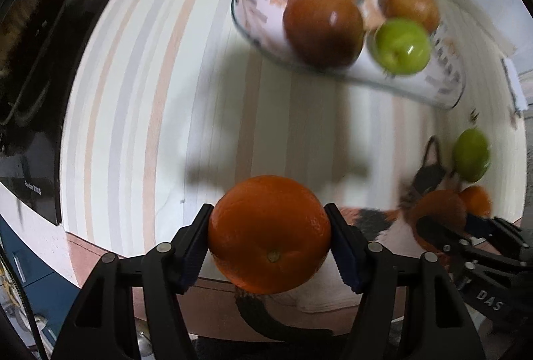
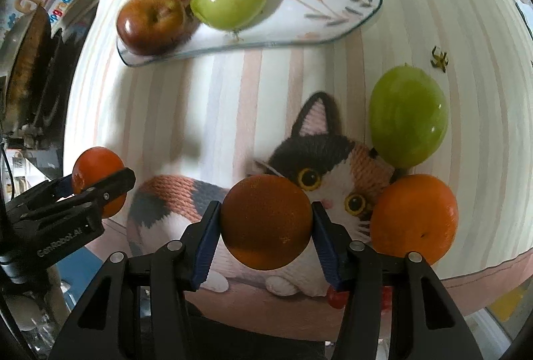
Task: Organize fruits
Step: 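Carry both fruits onto the floral plate and open both tools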
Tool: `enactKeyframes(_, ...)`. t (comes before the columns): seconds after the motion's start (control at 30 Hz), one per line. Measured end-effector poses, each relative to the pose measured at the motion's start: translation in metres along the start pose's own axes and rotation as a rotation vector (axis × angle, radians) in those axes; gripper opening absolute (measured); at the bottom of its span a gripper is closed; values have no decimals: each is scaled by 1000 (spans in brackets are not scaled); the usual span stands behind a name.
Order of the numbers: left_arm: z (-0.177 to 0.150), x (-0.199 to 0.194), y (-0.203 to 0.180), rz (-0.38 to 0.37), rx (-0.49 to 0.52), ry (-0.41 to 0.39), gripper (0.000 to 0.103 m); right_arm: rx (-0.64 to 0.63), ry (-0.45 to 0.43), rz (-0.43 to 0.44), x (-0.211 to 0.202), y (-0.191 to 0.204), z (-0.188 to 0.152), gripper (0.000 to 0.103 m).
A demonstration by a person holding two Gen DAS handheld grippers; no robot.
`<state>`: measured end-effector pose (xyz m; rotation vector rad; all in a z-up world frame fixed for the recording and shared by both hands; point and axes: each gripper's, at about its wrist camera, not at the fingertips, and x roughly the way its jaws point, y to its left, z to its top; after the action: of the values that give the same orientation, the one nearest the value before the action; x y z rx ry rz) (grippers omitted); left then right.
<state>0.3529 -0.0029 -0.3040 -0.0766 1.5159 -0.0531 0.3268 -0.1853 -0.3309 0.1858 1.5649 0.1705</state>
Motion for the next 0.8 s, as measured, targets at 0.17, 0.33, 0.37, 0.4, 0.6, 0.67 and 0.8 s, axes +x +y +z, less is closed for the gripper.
enactKeyframes(0.17,29,-32,9,-91,-54,-35,63,21,-58,49,-26,-1,17,55)
enactKeyframes(0.33,75,-49,26,-138,-119,-65,64,56,-133,84,-56,-10,46,55)
enactKeyframes(0.37,87,-50,30,-139,-130,-72,64,66,-145,86,-60,-13,54,55)
enactKeyframes(0.4,95,-49,33,-144,-134,-73,64,79,-156,85,-63,-16,63,55)
enactKeyframes(0.6,144,-22,50,-196,-195,-22,64,113,-179,32,-60,-34,120,55)
enactKeyframes(0.67,150,-12,53,-210,-214,-2,64,113,-178,20,-55,-38,130,55)
enactKeyframes(0.8,158,3,53,-237,-241,36,64,118,-167,7,-44,-42,152,55)
